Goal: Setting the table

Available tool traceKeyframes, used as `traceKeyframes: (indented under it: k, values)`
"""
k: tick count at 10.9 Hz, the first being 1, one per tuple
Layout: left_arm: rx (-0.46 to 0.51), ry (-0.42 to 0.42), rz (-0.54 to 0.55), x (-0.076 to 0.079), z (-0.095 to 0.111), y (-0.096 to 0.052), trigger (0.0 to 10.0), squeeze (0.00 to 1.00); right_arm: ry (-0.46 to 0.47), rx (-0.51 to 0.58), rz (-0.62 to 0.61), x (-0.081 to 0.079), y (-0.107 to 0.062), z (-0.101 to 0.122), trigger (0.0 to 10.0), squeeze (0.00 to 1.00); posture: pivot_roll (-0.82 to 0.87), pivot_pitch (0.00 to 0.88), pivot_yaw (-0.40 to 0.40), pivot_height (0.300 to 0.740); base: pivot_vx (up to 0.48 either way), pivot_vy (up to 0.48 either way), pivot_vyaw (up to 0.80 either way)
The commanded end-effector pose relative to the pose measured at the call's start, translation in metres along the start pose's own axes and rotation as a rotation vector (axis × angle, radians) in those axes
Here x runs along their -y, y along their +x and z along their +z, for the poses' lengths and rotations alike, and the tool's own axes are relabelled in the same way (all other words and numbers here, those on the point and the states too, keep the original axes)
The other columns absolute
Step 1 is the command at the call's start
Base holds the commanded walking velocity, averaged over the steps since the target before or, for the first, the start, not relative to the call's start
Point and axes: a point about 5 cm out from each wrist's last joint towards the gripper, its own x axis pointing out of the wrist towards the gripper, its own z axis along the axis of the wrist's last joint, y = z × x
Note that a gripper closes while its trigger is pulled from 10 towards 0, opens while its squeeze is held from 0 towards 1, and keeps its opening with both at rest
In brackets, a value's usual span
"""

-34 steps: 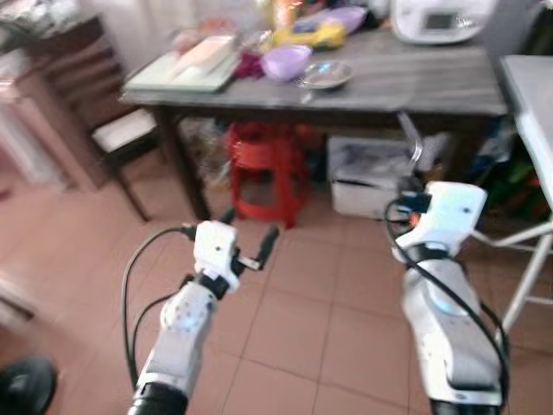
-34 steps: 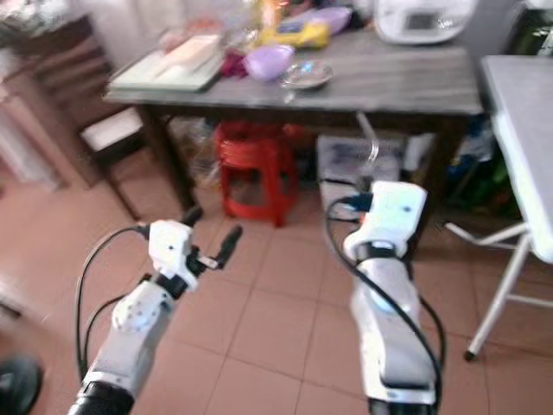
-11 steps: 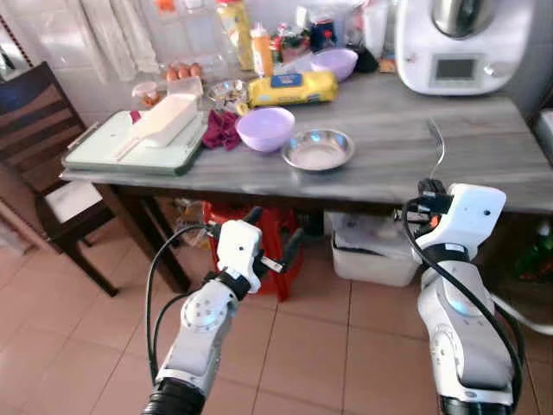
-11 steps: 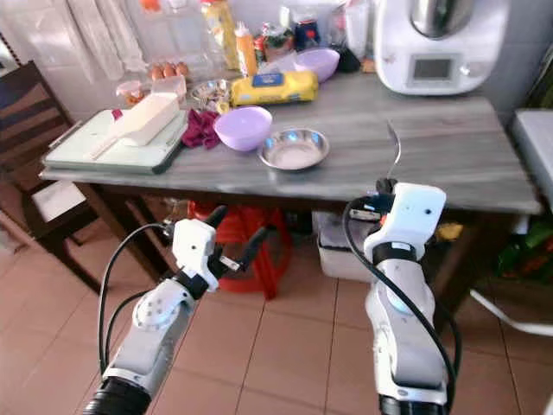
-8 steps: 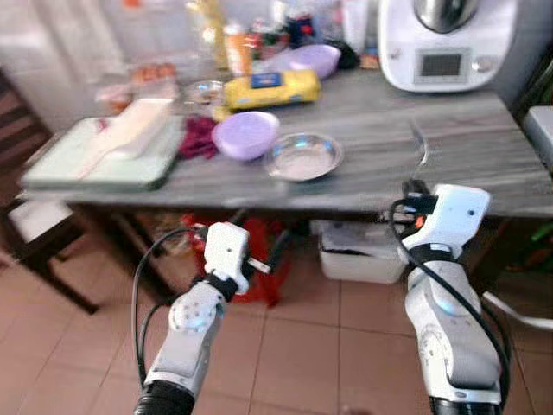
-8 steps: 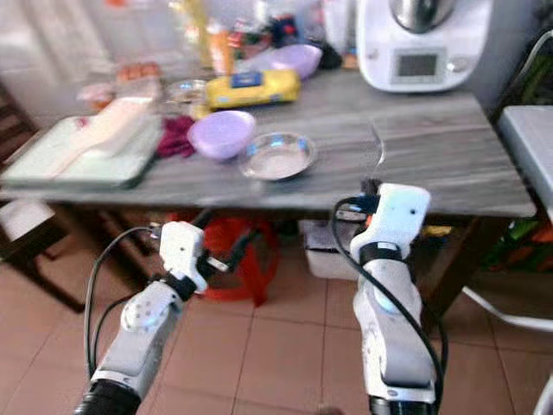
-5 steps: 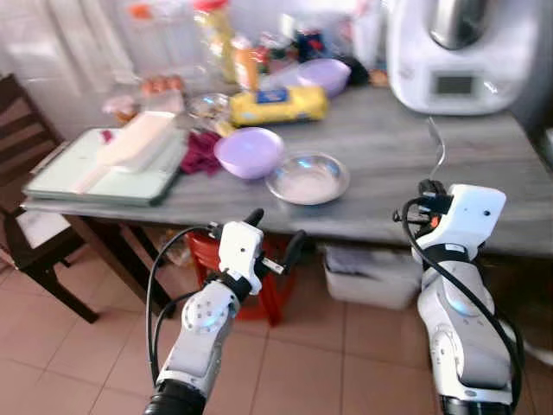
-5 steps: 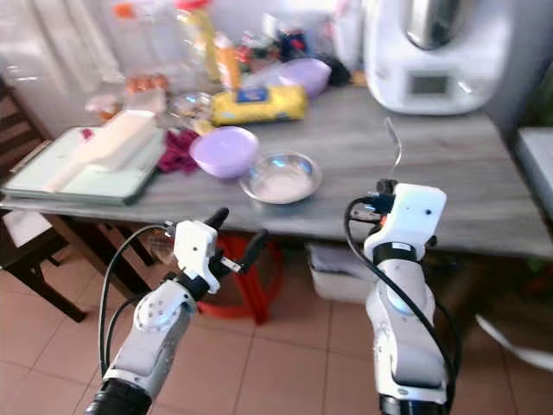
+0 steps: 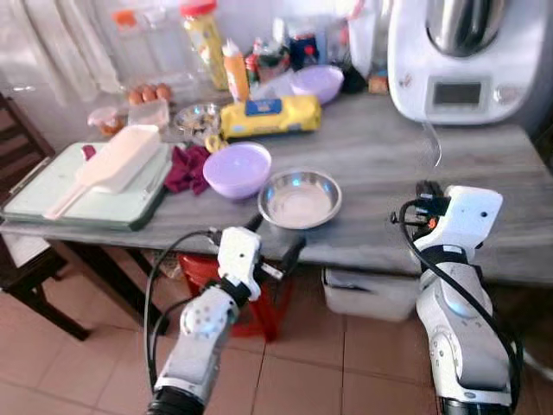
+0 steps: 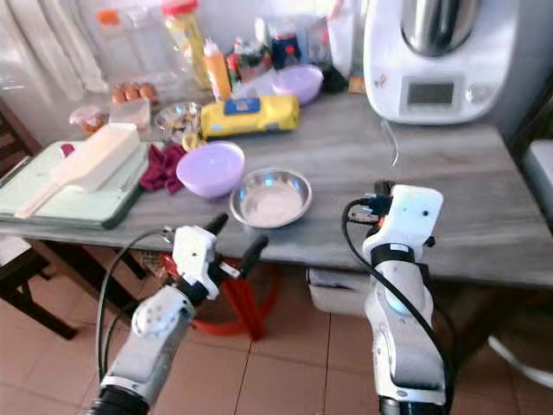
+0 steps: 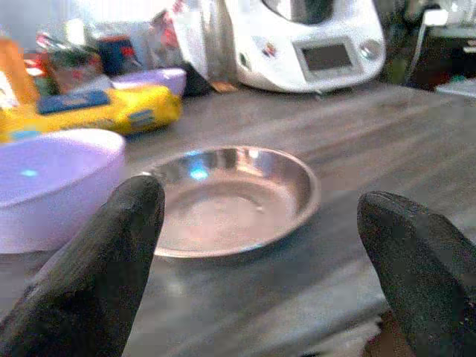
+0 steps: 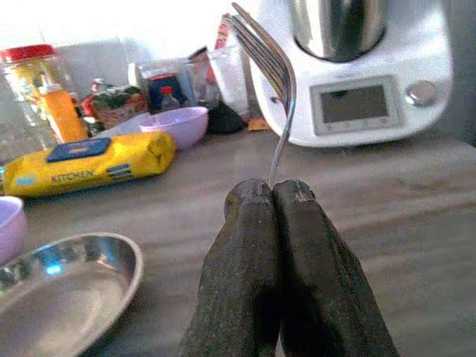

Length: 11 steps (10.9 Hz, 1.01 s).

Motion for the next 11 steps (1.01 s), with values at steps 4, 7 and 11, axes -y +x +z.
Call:
traceKeyframes:
  k: [4, 7, 11]
  values:
    - [-0.053, 0.006, 0.039, -0.018, -0.007, -0.023, 10.0, 0.0, 0.052, -0.02, -0.042, 0.004, -0.002, -0.004, 10.0, 0.0, -0.15, 0.081, 0.12, 0.74, 0.0, 0.0, 0.0]
    - [-0.071, 0.021, 0.015, -0.02, -0.005, -0.03, 10.0, 0.0, 0.091, -0.041, -0.09, 0.015, 0.0, -0.008, 10.0, 0.0, -0.14, 0.108, 0.136, 0.74, 0.0, 0.0, 0.0]
    - [-0.088, 0.037, -0.01, -0.021, -0.001, -0.034, 10.0, 0.0, 0.3, -0.086, -0.17, 0.042, 0.005, -0.017, 10.0, 0.0, -0.12, 0.12, 0.166, 0.74, 0.0, 0.0, 0.0]
